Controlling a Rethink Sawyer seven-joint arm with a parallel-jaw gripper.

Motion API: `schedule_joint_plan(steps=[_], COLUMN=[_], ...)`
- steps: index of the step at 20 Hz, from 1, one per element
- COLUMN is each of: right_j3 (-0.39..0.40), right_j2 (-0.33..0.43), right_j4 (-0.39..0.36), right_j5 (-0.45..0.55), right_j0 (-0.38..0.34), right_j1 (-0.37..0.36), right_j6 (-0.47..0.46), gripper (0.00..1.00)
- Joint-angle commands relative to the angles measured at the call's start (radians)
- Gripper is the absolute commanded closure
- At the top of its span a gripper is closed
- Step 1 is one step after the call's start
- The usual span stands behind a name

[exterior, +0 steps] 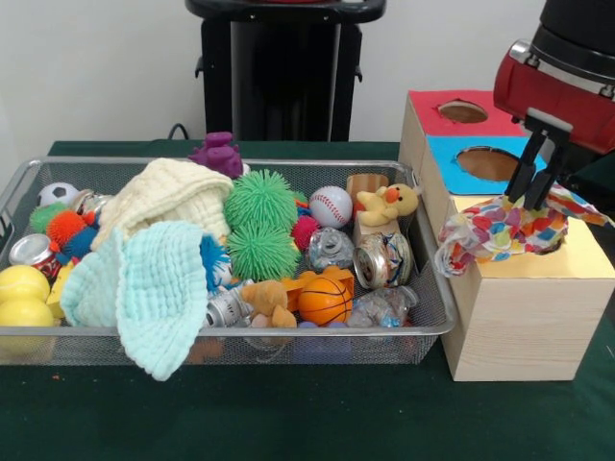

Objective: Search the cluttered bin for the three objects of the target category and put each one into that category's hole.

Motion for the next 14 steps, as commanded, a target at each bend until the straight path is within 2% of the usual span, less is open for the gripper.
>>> schedule_joint_plan(steps=[1, 14], right_j3=[0.009, 0.01], right_j2=[0.016, 0.012], right_j4=[-0.033, -0.04], right_j5=[0.081, 0.052], right_j0=[-0.033, -0.034], right_j1=[0.024, 0.036], right_j6=[0.167, 0.167], gripper=[1.0, 1.0])
